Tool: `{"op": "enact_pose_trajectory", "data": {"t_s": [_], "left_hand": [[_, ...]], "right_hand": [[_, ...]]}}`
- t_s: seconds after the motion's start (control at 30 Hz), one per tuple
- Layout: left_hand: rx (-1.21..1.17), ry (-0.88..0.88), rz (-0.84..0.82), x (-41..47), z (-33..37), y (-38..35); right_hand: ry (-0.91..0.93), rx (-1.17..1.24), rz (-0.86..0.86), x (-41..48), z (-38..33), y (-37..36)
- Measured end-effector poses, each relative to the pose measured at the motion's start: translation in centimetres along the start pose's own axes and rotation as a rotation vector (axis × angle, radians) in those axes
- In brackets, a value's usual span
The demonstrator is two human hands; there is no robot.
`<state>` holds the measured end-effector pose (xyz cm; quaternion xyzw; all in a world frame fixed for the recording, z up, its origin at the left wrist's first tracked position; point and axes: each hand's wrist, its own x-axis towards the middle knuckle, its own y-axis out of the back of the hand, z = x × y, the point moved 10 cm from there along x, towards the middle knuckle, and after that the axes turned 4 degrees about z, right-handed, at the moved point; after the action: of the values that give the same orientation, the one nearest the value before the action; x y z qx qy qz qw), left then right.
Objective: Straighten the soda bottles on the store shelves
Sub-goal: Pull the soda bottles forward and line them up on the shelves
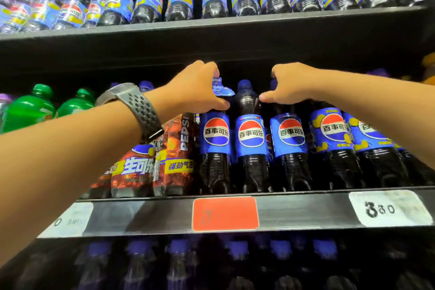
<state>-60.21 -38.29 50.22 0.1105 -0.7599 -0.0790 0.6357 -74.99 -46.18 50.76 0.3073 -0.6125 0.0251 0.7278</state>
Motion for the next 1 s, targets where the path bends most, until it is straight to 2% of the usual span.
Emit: {"op": "enact_pose_trajectory", "data": {"t_s": [0.33,0.67,0.8,0.9,1.0], "left_hand": [[0.075,0.052,0.054,-0.3,0.7,-1.6],[-0.075,0.199,0.155,-0.4,-0.2,-2.3],[-0.040,0.190,0.120,-0.4,0.1,-2.8],[0.036,0.132,0.090,0.3,0.7,-2.1],[0.097,-0.101,0.187,1.4,4.0,-0.4]], "right_hand": [[-0.001,0.034,0.067,0.0,0.6,-0.2],[0.030,0.021,0.062,0.1,1.1,0.6],[0.049,0.019,0.049,-0.3,1.5,0.6],[0.056,0.039,0.045,-0.3,1.4,0.5],[0.034,0.063,0.059,0.1,1.2,0.6]]}}
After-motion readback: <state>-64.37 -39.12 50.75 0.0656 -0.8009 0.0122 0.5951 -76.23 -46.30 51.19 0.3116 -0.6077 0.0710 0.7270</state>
